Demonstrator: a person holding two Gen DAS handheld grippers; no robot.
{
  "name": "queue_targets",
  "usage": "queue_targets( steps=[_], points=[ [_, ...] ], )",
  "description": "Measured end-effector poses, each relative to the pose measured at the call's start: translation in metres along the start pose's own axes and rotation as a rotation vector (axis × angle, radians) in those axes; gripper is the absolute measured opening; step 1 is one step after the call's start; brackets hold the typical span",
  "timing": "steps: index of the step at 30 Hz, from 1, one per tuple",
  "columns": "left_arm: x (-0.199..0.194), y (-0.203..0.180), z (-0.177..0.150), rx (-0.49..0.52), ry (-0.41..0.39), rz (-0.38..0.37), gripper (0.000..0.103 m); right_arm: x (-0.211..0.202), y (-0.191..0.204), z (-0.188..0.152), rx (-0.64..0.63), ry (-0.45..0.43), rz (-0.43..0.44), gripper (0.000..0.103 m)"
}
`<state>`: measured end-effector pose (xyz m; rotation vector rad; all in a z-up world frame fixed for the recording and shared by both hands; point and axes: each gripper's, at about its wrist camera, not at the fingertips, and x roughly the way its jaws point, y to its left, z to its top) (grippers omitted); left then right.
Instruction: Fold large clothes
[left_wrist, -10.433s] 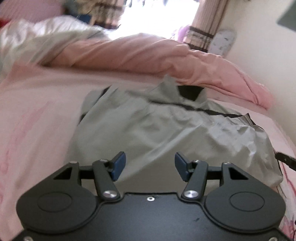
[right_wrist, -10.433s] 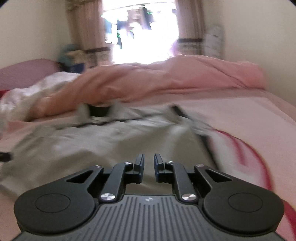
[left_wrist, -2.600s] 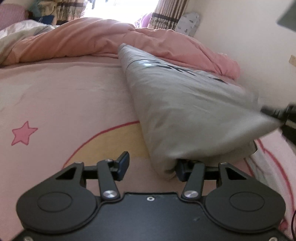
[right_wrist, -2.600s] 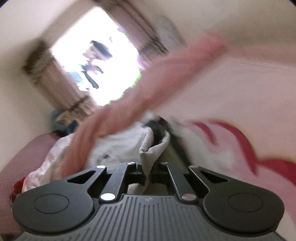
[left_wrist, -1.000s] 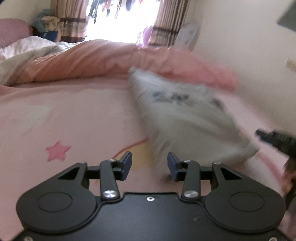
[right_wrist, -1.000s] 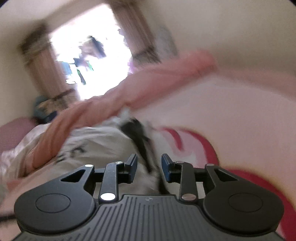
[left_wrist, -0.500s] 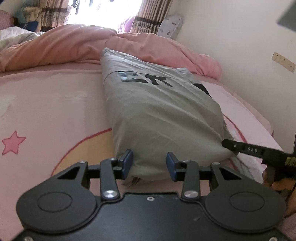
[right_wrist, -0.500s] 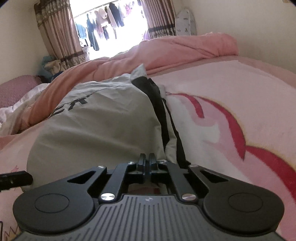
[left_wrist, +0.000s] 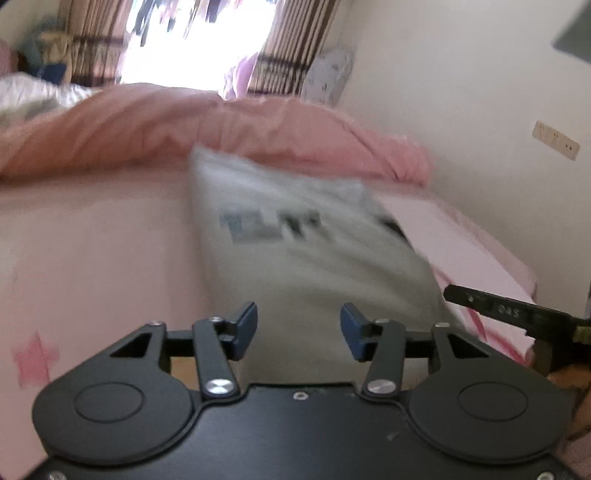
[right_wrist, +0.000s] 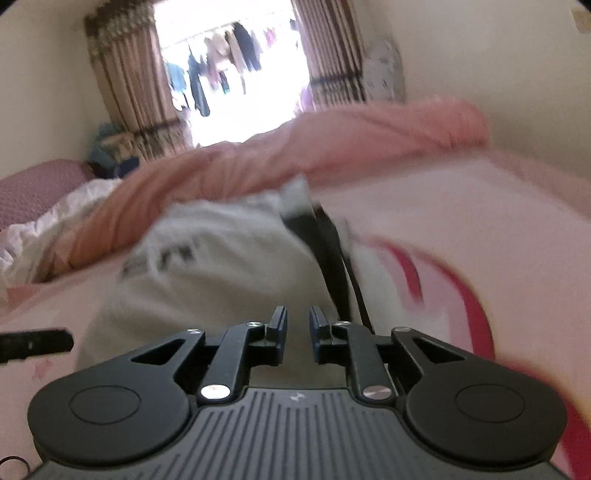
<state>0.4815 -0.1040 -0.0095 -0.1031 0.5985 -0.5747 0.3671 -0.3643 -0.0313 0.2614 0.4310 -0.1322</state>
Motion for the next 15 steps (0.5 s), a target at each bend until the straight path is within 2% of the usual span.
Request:
queue_targets(
  steps=[3, 6, 8, 10, 13, 15],
  points=[
    [0.03, 0.008, 0.03, -0.001, 0.018, 0.011, 0.05, 0.024, 0.01, 0.028, -0.03, -0.025, 0.001, 0.019],
    [0.061, 0.01, 0.038, 0.037, 0.044, 0.061, 0.049, 0.057, 0.02, 0.042, -0.071, -0.001, -0.003, 0.019],
    [0.075, 0.01, 0.035, 0.053, 0.068, 0.071, 0.049, 0.079, 0.025, 0.042, -0.103, 0.025, -0.032, 0.019],
    [0.08, 0.009, 0.032, 0.078, 0.051, 0.084, 0.05, 0.096, 0.024, 0.038, -0.117, 0.05, -0.058, 0.017],
    [0.087, 0.01, 0.027, 0.108, 0.047, 0.094, 0.053, 0.11, 0.02, 0.03, -0.125, 0.073, -0.067, 0.011],
    [0.095, 0.012, 0.026, 0.116, 0.055, 0.095, 0.054, 0.113, 0.019, 0.026, -0.118, 0.07, -0.08, 0.011]
  ],
)
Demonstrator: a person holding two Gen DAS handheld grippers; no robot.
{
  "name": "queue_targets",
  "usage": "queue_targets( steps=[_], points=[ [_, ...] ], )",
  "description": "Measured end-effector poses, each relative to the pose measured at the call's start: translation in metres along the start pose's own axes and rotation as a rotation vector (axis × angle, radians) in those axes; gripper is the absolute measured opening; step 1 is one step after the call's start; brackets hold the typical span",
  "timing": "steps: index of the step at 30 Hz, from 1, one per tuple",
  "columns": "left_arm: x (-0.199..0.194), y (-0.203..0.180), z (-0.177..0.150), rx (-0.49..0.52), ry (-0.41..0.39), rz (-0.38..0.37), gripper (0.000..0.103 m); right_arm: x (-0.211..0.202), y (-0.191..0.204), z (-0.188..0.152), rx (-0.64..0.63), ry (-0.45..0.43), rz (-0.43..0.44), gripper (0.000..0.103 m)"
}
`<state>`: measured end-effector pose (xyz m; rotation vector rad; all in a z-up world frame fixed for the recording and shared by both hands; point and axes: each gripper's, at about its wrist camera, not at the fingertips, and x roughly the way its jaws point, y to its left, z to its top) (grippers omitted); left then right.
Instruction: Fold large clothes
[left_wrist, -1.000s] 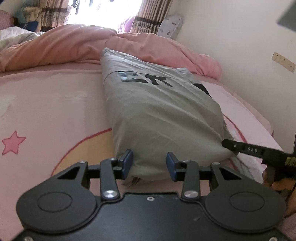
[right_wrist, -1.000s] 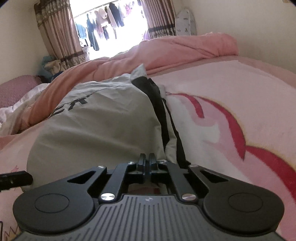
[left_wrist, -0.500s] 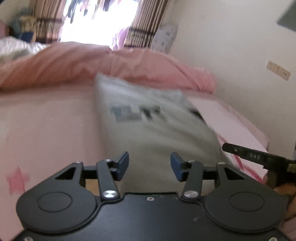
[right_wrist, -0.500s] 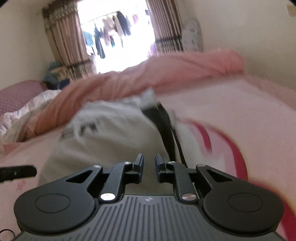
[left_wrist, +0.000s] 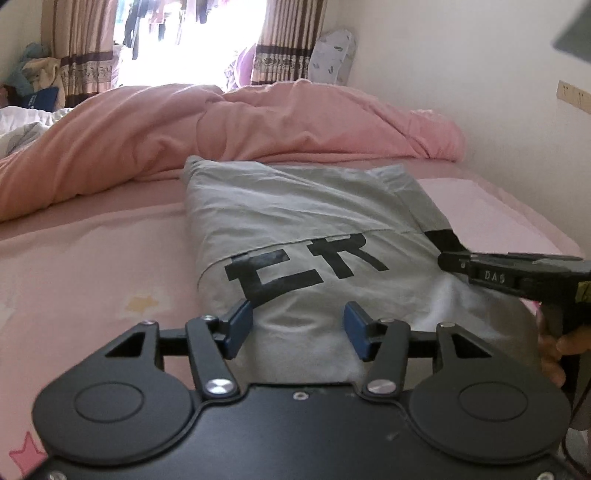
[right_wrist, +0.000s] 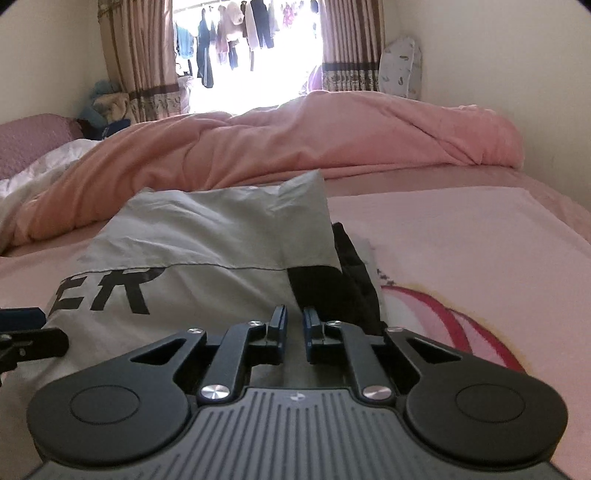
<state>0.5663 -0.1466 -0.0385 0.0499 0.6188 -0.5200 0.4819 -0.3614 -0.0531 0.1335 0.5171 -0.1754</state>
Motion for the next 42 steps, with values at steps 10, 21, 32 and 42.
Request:
queue_targets(
  steps=[10, 21, 32, 42],
  points=[
    [-0.014, 0.002, 0.0, -0.056, -0.004, -0.019, 0.055, -0.022, 0.006, 0.006, 0.003, -0.003, -0.031, 0.019],
    [-0.107, -0.023, -0.064, -0.084, -0.068, -0.061, 0.056, -0.114, 0.005, -0.02, -0.017, -0.068, -0.006, 0.023],
    [-0.089, -0.027, -0.093, -0.108, -0.003, -0.067, 0.056, -0.092, -0.019, -0.061, 0.061, 0.048, -0.032, 0.023],
    [-0.097, -0.026, -0.083, -0.131, -0.007, -0.064, 0.057, -0.103, -0.021, -0.067, 0.069, 0.001, -0.021, 0.023]
  ],
)
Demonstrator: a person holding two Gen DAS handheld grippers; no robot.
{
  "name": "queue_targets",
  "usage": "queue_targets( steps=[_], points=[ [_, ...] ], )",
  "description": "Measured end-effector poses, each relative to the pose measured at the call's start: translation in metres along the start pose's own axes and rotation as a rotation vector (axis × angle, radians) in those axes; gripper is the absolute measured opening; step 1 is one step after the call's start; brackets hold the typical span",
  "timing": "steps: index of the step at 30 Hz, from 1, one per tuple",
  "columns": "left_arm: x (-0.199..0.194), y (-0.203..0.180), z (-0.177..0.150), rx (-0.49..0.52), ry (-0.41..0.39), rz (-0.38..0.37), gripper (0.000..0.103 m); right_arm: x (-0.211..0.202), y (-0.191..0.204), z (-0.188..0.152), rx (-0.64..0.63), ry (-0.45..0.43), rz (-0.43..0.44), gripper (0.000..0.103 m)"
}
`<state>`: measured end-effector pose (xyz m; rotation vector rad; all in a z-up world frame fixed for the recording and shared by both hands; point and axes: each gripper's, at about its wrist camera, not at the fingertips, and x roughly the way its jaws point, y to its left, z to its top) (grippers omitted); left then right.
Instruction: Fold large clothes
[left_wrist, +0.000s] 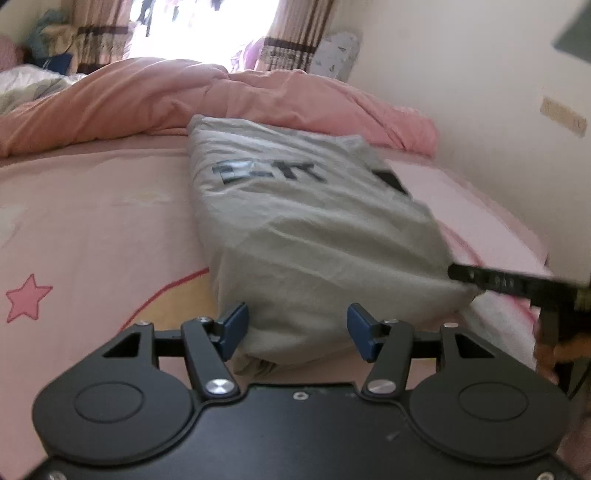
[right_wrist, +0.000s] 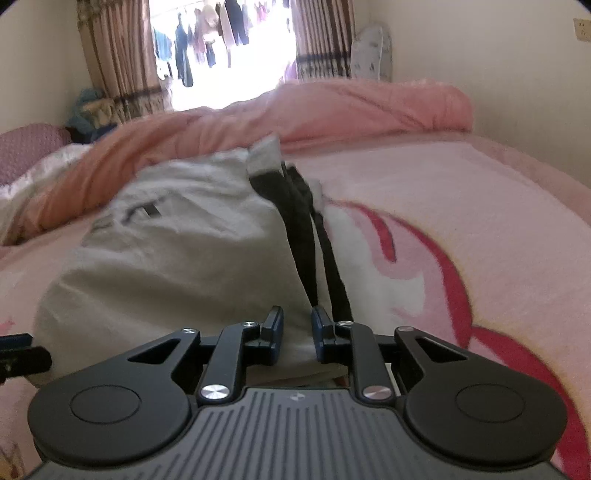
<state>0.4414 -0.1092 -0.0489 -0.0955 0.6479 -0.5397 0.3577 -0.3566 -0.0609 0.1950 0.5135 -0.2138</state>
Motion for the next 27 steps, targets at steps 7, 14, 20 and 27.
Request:
queue_targets(
  steps=[7, 14, 20, 27],
  points=[
    [-0.005, -0.007, -0.014, -0.031, 0.014, -0.054, 0.057, -0.018, 0.001, -0.005, -0.034, -0.016, 0.021, 0.023],
    [0.009, -0.009, -0.029, 0.011, 0.03, -0.052, 0.059, -0.001, -0.006, -0.02, -0.013, 0.011, 0.006, 0.022],
    [-0.005, 0.006, -0.001, -0.039, 0.029, -0.141, 0.078, -0.008, -0.018, -0.008, 0.047, 0.015, 0.048, 0.063],
    [0.017, 0.078, 0.039, -0.249, 0.036, -0.121, 0.09, 0.018, -0.086, 0.028, 0.295, 0.018, 0.332, 0.089]
  ],
)
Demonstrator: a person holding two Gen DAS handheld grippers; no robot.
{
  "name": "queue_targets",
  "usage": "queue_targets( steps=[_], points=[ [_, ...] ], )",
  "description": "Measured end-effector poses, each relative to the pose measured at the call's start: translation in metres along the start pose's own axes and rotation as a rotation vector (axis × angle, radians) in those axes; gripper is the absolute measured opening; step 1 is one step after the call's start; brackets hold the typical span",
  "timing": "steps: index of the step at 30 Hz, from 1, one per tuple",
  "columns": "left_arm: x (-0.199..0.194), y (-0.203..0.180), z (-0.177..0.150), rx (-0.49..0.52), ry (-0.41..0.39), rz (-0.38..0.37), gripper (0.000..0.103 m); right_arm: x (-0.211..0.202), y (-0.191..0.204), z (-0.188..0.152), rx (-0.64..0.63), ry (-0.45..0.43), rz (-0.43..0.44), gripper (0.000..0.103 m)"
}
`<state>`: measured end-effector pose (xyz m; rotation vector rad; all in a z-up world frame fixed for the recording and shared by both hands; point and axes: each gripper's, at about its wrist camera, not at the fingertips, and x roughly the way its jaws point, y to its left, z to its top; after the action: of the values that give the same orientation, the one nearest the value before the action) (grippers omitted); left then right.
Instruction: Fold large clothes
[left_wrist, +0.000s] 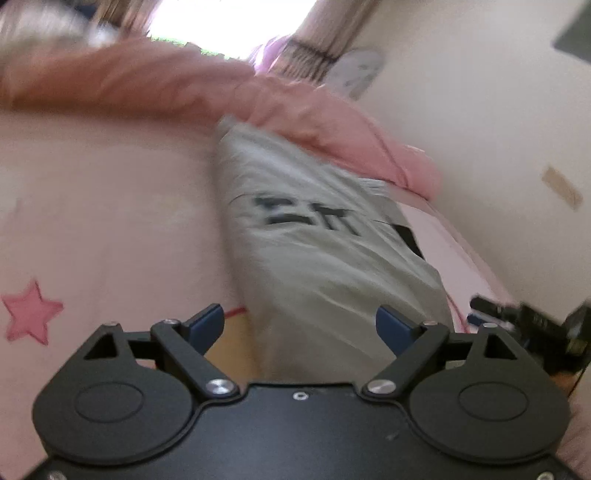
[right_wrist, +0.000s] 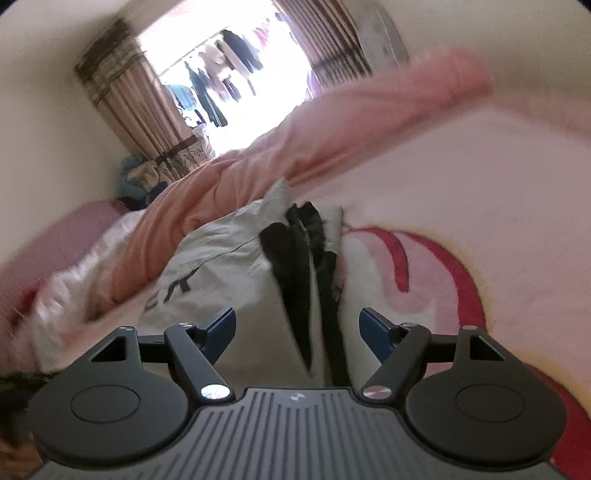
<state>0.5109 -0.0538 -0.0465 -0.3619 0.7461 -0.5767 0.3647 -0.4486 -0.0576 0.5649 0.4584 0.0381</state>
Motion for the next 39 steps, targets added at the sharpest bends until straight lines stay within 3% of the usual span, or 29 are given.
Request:
queue_targets(
  steps=[3, 9, 15, 17, 20, 26, 27, 30, 32, 34, 35, 38, 39],
  points=[
    [0.025, 0.033, 0.012, -0.158, 0.073, -0.072, 0.09, 0.022, -0.028, 0.013, 0.109, 0.061, 0.096, 0.088],
    [0.067, 0.053, 0.02, -0.275, 0.143, -0.192, 0.092, 0.065, -0.051, 0.018, 0.209, 0.159, 0.214, 0.085],
    [0.096, 0.045, 0.038, -0.233, 0.157, -0.239, 0.095, 0.088, -0.044, 0.026, 0.19, 0.166, 0.277, 0.089],
    [0.106, 0.039, 0.043, -0.21, 0.163, -0.244, 0.102, 0.096, -0.043, 0.03, 0.188, 0.163, 0.293, 0.089],
    [0.118, 0.033, 0.053, -0.18, 0.16, -0.235, 0.103, 0.108, -0.042, 0.035, 0.206, 0.168, 0.341, 0.091],
    [0.127, 0.034, 0.061, -0.184, 0.159, -0.243, 0.102, 0.119, -0.029, 0.037, 0.164, 0.162, 0.332, 0.094],
    [0.127, 0.034, 0.06, -0.18, 0.157, -0.241, 0.102, 0.12, -0.023, 0.035, 0.134, 0.167, 0.314, 0.093],
    [0.128, 0.027, 0.059, -0.165, 0.147, -0.205, 0.1, 0.12, -0.011, 0.032, 0.072, 0.187, 0.244, 0.074],
    [0.128, 0.018, 0.058, -0.125, 0.143, -0.138, 0.083, 0.119, -0.01, 0.032, 0.078, 0.192, 0.22, 0.052],
    [0.126, 0.005, 0.058, -0.057, 0.137, -0.066, 0.07, 0.116, -0.01, 0.032, 0.111, 0.19, 0.242, 0.038],
    [0.124, 0.002, 0.059, -0.046, 0.128, -0.057, 0.059, 0.115, -0.008, 0.032, 0.119, 0.189, 0.25, 0.034],
    [0.115, -0.004, 0.069, -0.04, 0.119, -0.056, 0.04, 0.108, 0.008, 0.033, 0.079, 0.168, 0.216, 0.027],
    [0.109, -0.005, 0.072, -0.031, 0.113, -0.064, 0.038, 0.104, 0.014, 0.033, 0.079, 0.157, 0.216, 0.026]
  ],
)
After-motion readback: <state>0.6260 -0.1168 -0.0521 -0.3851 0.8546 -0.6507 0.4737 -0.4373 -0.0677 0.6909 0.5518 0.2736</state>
